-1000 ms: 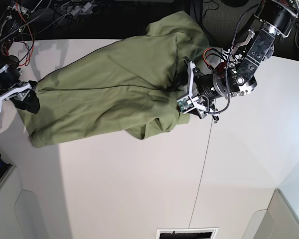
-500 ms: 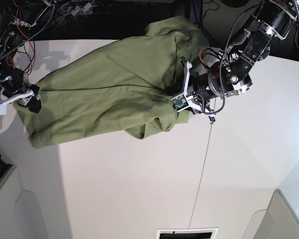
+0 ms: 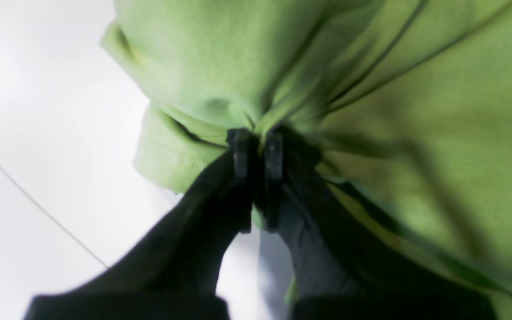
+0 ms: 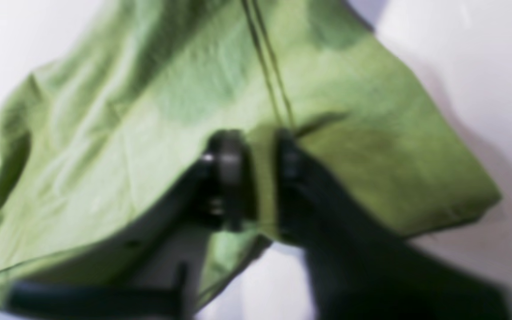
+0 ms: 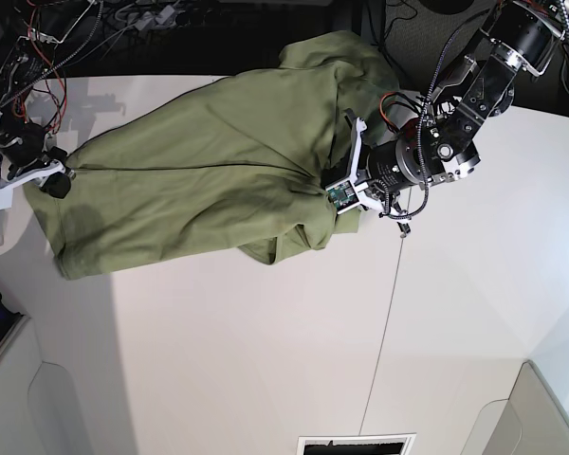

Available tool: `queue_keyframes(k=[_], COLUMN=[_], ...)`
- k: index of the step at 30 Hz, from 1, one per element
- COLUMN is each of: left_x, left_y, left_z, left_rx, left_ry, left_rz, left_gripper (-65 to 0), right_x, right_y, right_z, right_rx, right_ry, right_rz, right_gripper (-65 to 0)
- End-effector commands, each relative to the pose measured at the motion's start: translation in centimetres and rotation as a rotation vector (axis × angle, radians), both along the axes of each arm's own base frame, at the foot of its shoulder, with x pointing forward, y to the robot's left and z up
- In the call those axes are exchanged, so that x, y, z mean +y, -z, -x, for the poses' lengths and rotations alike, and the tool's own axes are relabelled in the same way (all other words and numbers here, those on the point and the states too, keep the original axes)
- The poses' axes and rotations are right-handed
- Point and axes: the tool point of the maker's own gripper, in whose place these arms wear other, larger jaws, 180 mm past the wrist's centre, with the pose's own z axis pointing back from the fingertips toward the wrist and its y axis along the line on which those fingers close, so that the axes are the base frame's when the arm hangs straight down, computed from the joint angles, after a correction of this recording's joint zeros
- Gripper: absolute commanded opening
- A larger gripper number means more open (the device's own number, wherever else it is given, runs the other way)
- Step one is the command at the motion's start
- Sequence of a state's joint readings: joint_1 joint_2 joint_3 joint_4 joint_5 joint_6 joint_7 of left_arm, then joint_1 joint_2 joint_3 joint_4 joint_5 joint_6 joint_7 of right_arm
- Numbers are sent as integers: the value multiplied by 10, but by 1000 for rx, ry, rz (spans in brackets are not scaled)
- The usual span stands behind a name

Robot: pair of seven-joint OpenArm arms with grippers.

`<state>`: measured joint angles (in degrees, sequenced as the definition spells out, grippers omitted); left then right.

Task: Layout the t-shirt on the table in an organized manner, then fold the t-shirt properly
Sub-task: 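Drag the shirt across the table with the left gripper, then release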

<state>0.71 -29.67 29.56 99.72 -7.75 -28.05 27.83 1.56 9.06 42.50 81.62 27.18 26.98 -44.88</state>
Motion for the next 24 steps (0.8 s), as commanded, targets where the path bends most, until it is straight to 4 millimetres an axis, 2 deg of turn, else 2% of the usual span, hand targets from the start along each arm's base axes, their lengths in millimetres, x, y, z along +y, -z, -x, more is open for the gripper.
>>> queue_keyframes(k=[1, 2, 6, 10, 12, 18, 24], left_x=[1, 2, 7, 10, 12, 12, 19], left_y=[-14, -15, -28, -44, -51, -74, -95], left_z=[-13, -15, -34, -54, -62, -83, -112], left_rx=[-47, -49, -87, -139, -158, -220, -283], left_ry=[-4, -7, -16, -20, -24, -26, -43], left_rz=[10, 7, -22, -34, -41, -44, -43], left_gripper=[-650, -650, -650, -650, -650, -650, -650], right_x=[-7, -4, 5, 5, 6, 0, -12], right_y=[-15, -18, -28, -31, -39, -88, -140], right_z=[-10, -12, -18, -20, -23, -43, -81], right_rx=[-55, -74, -132, -150, -183, -314, -434], right_ry=[10, 3, -32, -37, -50, -79, -91], right_rz=[5, -9, -44, -41, -50, 1, 76], right_gripper=[-632, -650, -650, -650, -650, -650, -650])
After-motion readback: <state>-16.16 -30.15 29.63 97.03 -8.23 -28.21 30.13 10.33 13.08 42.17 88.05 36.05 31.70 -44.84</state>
